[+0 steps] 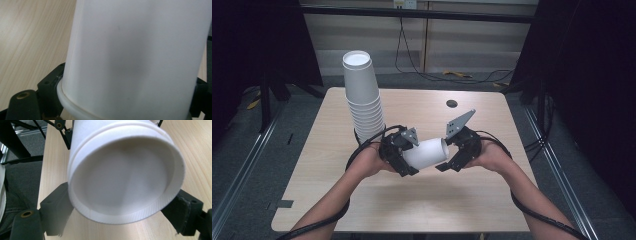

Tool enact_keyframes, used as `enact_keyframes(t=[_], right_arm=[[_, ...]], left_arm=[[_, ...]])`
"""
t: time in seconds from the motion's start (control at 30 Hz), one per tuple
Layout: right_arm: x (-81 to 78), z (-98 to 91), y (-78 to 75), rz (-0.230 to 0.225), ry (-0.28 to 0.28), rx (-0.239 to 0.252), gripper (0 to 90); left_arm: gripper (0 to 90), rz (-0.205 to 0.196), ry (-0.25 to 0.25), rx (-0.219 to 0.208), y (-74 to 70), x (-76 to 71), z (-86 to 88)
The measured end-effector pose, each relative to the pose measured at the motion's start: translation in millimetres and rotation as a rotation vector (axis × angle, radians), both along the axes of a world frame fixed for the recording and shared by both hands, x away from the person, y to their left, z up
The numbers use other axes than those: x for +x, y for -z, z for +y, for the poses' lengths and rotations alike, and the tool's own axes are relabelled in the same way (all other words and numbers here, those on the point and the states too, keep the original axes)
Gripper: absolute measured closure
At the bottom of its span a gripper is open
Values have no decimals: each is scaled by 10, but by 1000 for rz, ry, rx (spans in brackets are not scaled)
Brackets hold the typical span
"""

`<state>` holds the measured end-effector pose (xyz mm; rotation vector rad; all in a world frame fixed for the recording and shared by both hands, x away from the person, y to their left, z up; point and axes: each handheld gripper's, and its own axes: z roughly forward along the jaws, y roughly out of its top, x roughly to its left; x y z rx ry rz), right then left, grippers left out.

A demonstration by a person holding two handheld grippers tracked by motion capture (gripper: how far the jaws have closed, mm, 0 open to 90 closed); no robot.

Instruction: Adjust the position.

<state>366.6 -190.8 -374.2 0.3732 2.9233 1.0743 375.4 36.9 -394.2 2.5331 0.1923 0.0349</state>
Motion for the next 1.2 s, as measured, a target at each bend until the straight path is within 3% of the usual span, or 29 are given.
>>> enact_keyframes(t=[0.27,0.6,0.83,1.2], right_arm=[[-3,30,-42,-27,-1,-119,171],[5,90,-62,-4,-11,-203,172],[17,166,-80,20,-3,-267,175],[35,254,-91,35,-5,-313,166]], left_arm=[[146,-15,12,96,-20,-11,-39],[146,-16,25,148,-33,-25,-103],[144,-20,34,158,-37,-31,-148],[144,-16,30,176,-27,-29,-180]])
